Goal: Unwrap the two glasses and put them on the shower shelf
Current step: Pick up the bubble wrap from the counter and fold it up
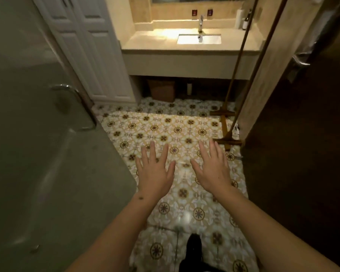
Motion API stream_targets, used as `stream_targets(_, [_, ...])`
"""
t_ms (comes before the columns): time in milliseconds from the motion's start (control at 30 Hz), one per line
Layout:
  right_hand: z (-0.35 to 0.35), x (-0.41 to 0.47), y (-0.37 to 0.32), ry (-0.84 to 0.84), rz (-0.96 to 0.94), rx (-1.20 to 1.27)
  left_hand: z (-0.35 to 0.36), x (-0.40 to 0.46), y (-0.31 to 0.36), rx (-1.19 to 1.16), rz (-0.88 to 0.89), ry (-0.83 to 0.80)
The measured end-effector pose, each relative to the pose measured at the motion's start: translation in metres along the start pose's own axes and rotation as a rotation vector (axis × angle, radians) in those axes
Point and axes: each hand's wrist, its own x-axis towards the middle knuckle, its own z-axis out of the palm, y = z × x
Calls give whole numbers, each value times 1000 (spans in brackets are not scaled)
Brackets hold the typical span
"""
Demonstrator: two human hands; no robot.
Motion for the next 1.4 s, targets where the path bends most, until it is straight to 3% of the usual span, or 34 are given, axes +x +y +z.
stream_targets(267, [-29,201,46,-12,-24,61,-5,185,37,-7,-112,-11])
stream_targets(633, [-26,495,88,21,-72,9,33,490,95,-96,-64,84])
stream_targets(933, [-37,714,102,-1,-107,-33,34,705,108,-121,-72,76])
stream_targets(1233, [0,931,94,-25,-205,37,32,907,86,-136,-203,167])
stream_targets(1400, [16,1058,84,-58,-273,68,36,1019,79,-110,-278,137])
